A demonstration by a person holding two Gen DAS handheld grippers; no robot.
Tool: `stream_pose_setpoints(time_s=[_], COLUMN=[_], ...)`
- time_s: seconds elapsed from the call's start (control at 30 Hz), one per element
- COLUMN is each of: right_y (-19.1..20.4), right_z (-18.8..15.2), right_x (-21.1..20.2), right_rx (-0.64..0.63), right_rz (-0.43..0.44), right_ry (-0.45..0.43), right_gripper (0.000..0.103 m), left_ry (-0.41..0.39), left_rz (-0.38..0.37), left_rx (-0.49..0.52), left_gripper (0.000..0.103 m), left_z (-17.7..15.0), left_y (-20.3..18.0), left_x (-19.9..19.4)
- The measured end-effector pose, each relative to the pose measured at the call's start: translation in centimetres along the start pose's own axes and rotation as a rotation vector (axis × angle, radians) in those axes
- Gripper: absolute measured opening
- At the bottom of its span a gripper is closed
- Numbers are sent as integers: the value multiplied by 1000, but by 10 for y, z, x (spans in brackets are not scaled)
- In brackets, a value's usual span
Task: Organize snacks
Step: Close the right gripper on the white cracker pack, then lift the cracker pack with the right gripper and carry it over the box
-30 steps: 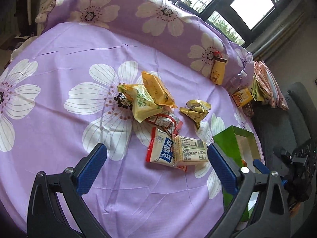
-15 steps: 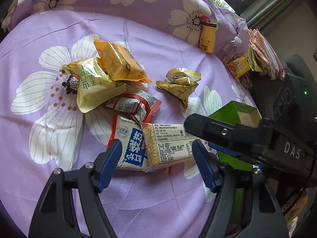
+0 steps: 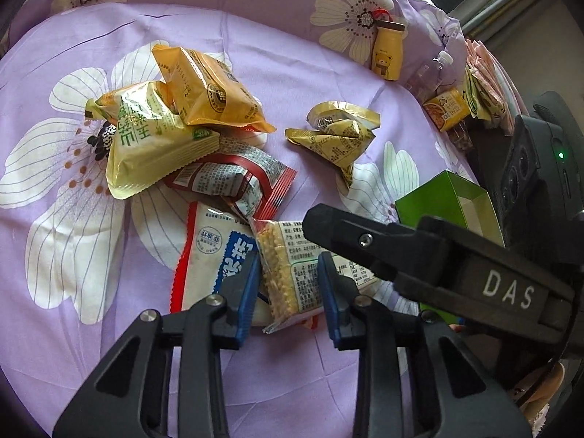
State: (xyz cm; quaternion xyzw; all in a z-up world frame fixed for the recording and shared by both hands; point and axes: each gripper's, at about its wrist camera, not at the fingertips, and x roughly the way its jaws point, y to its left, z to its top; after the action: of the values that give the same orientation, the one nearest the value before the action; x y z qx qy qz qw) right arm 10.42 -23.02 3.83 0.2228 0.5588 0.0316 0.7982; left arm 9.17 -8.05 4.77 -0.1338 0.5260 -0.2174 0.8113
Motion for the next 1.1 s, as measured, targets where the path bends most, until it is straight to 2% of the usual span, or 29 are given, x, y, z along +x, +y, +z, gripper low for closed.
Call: stream_pose_setpoints(time_s=[0.17, 0.5, 0.6, 0.7, 0.83, 0.9, 1.03, 1.1], right_y=[0, 7, 15, 19, 20, 18, 9, 7], right_z=[-2, -24, -28, -28, -22, -20, -21, -23], right_x=[2, 1, -3, -9, -14, -14, 3, 7], right_rx=[-12, 0, -31, -59, -113, -120, -96, -84], right_rz=[7, 243, 214, 178, 26, 24, 42, 48], right_ry=[2, 122, 113, 82, 26, 16, 72, 68], right_gripper=[99, 99, 99, 99, 99, 99, 98, 96], left_ry=[-10, -27, -4, -7, -11, -16, -15, -21], left_rz=[32, 111, 95, 102, 120, 123, 137, 139], left_rx=[1, -32, -65, -48, -42, -40, -28, -22], left_gripper=[33, 34, 34, 34, 35, 35, 36, 36], left_z=[-3, -16, -19, -21, -21, -21, -21, -21], left_y=[-2, 19, 24, 19, 16, 16, 14, 13], left_x=[-2, -29, -26, -26, -25, -25, -23, -23])
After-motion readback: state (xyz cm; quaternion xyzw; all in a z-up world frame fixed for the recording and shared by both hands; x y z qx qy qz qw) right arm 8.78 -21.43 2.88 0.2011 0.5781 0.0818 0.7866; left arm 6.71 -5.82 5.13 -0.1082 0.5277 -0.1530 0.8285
